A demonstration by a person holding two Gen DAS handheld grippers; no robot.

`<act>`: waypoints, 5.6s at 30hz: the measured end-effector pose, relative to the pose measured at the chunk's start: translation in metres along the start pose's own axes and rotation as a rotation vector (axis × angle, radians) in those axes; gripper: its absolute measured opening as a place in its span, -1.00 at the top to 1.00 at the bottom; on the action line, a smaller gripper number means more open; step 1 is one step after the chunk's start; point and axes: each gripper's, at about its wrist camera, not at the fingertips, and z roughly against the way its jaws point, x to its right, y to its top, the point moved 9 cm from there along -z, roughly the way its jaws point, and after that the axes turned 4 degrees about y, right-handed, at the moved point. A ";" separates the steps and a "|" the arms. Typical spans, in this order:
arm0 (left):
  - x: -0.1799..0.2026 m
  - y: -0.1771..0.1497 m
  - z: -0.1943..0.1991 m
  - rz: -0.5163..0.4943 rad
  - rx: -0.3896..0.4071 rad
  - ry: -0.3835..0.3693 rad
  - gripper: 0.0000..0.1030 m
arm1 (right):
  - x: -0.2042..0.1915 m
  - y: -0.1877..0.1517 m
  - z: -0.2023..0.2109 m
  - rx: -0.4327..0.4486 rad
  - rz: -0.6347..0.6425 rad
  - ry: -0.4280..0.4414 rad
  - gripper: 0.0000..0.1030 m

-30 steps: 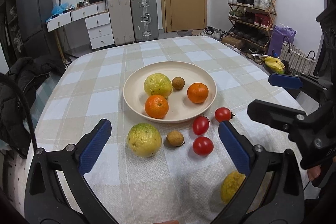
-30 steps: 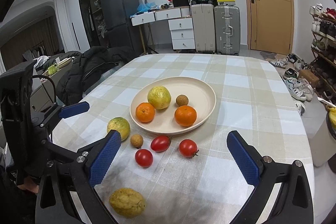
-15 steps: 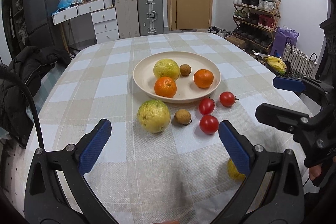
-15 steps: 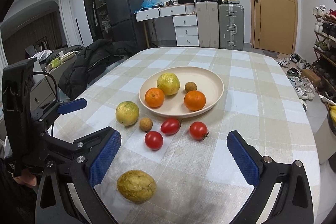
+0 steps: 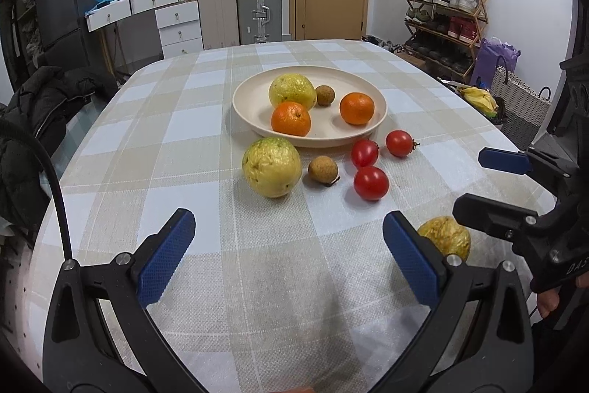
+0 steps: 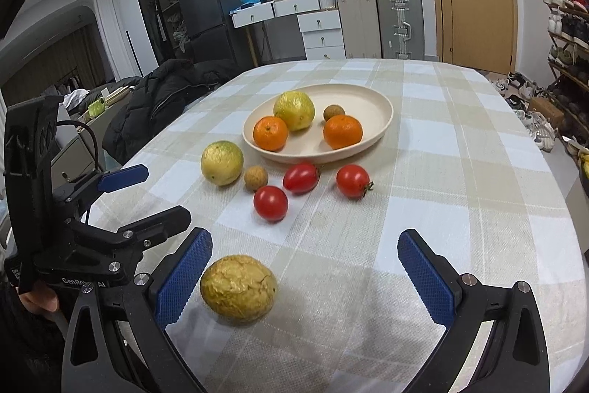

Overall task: Organize fruits
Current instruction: 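Withdraw both tools from the plate, right tool toward the golden wrinkled fruit, then close the right tool on the large golden wrinkled fruit, then lift the golden fruit with the right tool while the left tool grasps a red tomato, then carry the golden fruit and the red tomato over the cream plate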

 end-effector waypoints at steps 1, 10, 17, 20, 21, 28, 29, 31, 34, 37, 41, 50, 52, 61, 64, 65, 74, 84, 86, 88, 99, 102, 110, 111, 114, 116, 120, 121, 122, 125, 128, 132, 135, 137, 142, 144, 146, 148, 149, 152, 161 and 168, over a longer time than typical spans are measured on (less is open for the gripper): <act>-0.001 -0.002 0.000 0.005 -0.003 -0.004 -0.97 | -0.001 -0.002 -0.001 -0.008 0.000 -0.003 -1.00; -0.011 -0.014 -0.001 0.018 -0.014 -0.002 -0.97 | -0.009 -0.016 -0.009 -0.053 -0.002 0.008 -0.99; -0.010 -0.021 -0.005 0.023 -0.028 -0.009 -0.97 | -0.016 -0.021 -0.013 -0.076 0.002 0.028 -0.99; -0.007 -0.021 -0.007 0.019 -0.030 -0.015 -0.97 | -0.021 -0.023 -0.014 -0.082 0.020 0.027 -0.99; -0.007 -0.022 -0.007 0.020 -0.032 -0.016 -0.97 | -0.022 -0.023 -0.015 -0.084 0.021 0.030 -0.99; -0.005 -0.023 -0.009 0.022 -0.037 -0.023 -0.97 | -0.026 -0.026 -0.017 -0.094 0.028 0.045 -0.96; -0.005 -0.024 -0.010 0.024 -0.038 -0.024 -0.97 | -0.026 -0.026 -0.018 -0.095 0.028 0.048 -0.95; -0.004 -0.024 -0.010 0.023 -0.041 -0.025 -0.97 | -0.028 -0.027 -0.019 -0.099 0.029 0.055 -0.89; -0.004 -0.025 -0.012 0.023 -0.044 -0.026 -0.97 | -0.030 -0.030 -0.023 -0.115 0.027 0.075 -0.64; -0.005 -0.026 -0.012 0.025 -0.046 -0.029 -0.97 | -0.033 -0.034 -0.027 -0.137 0.031 0.087 -0.48; -0.004 -0.026 -0.014 0.027 -0.049 -0.033 -0.97 | -0.039 -0.036 -0.027 -0.144 0.042 0.110 -0.21; -0.003 -0.027 -0.016 0.024 -0.051 -0.039 -0.97 | -0.042 -0.033 -0.022 -0.116 0.063 0.112 -0.07; -0.002 -0.027 -0.018 0.028 -0.054 -0.046 -0.97 | -0.038 -0.030 -0.019 -0.100 0.056 0.104 -0.07; 0.010 -0.020 -0.024 0.015 -0.060 -0.061 -0.97 | -0.010 -0.020 -0.011 -0.063 -0.012 0.059 -0.07; 0.017 -0.016 -0.026 0.001 -0.057 -0.065 -0.94 | -0.004 -0.018 -0.010 -0.058 -0.030 0.051 -0.07; 0.019 -0.015 -0.026 -0.004 -0.056 -0.068 -0.94 | -0.002 -0.018 -0.009 -0.057 -0.036 0.049 -0.07; 0.052 -0.015 -0.047 -0.043 -0.132 -0.143 -0.31 | 0.009 -0.016 -0.005 -0.048 -0.061 0.033 -0.07; 0.075 -0.007 -0.059 -0.064 -0.166 -0.197 -0.19 | 0.019 -0.014 0.002 -0.034 -0.088 0.021 -0.07; 0.075 -0.004 -0.061 -0.058 -0.164 -0.198 -0.18 | 0.020 -0.014 0.002 -0.033 -0.091 0.021 -0.07; 0.077 0.000 -0.064 -0.057 -0.163 -0.206 -0.18 | 0.021 -0.014 0.002 -0.032 -0.093 0.021 -0.07; 0.082 0.011 -0.079 -0.040 -0.166 -0.216 0.29 | 0.021 -0.013 0.003 -0.030 -0.093 0.020 -0.07; 0.083 0.011 -0.078 -0.042 -0.163 -0.221 0.47 | 0.021 -0.013 0.002 -0.031 -0.094 0.022 -0.07; 0.087 0.010 -0.069 -0.067 -0.129 -0.229 0.48 | 0.021 -0.013 0.002 -0.031 -0.093 0.022 -0.07; 0.086 0.011 -0.067 -0.069 -0.122 -0.228 0.48 | 0.021 -0.013 0.002 -0.030 -0.094 0.023 -0.07; 0.081 0.011 -0.059 -0.071 -0.097 -0.221 0.48 | 0.021 -0.012 0.003 -0.024 -0.095 0.025 -0.07; 0.077 0.012 -0.055 -0.065 -0.086 -0.225 0.48 | 0.021 -0.011 0.003 -0.020 -0.094 0.026 -0.07; 0.067 0.017 -0.048 -0.042 -0.065 -0.225 0.48 | 0.021 -0.009 0.004 -0.014 -0.095 0.026 -0.07; 0.064 0.019 -0.047 -0.037 -0.060 -0.225 0.48 | 0.020 -0.009 0.004 -0.013 -0.094 0.026 -0.07; 0.061 0.021 -0.045 -0.032 -0.055 -0.223 0.48 | 0.019 -0.008 0.004 -0.013 -0.090 0.025 -0.07; 0.052 0.026 -0.041 -0.014 -0.039 -0.215 0.48 | 0.016 -0.004 0.003 -0.009 -0.080 0.028 -0.07; 0.041 0.033 -0.038 0.008 -0.024 -0.208 0.48 | 0.013 0.000 0.003 -0.007 -0.065 0.029 -0.07; 0.027 0.042 -0.033 0.030 0.000 -0.198 0.48 | 0.010 0.007 0.000 -0.005 -0.051 0.030 -0.07; 0.019 0.047 -0.034 0.045 0.005 -0.190 0.48 | 0.009 0.011 -0.001 -0.002 -0.046 0.029 -0.07; 0.016 0.048 -0.034 0.053 0.006 -0.187 0.48 | 0.009 0.014 -0.003 -0.002 -0.041 0.029 -0.07; 0.013 0.051 -0.038 0.053 0.006 -0.179 0.48 | 0.008 0.026 -0.006 -0.001 -0.024 0.030 -0.07; 0.014 0.051 -0.040 0.048 0.005 -0.177 0.48 | 0.008 0.032 -0.008 0.002 -0.022 0.032 -0.07; 0.015 0.052 -0.043 0.042 0.004 -0.172 0.48 | 0.007 0.038 -0.009 0.005 -0.021 0.037 -0.07; 0.016 0.054 -0.046 0.036 0.004 -0.169 0.48 | 0.008 0.043 -0.012 0.002 -0.023 0.038 -0.07; 0.017 0.054 -0.047 0.034 0.004 -0.166 0.48 | 0.008 0.045 -0.014 0.000 -0.024 0.040 -0.07; 0.019 0.056 -0.051 0.033 0.001 -0.163 0.48 | 0.009 0.052 -0.021 -0.007 -0.030 0.048 -0.07; 0.017 0.065 -0.065 0.021 0.006 -0.143 0.47 | 0.014 0.061 -0.042 -0.042 -0.044 0.062 -0.07; 0.011 0.069 -0.075 0.029 0.004 -0.126 0.48 | 0.019 0.070 -0.059 -0.055 -0.067 0.069 -0.07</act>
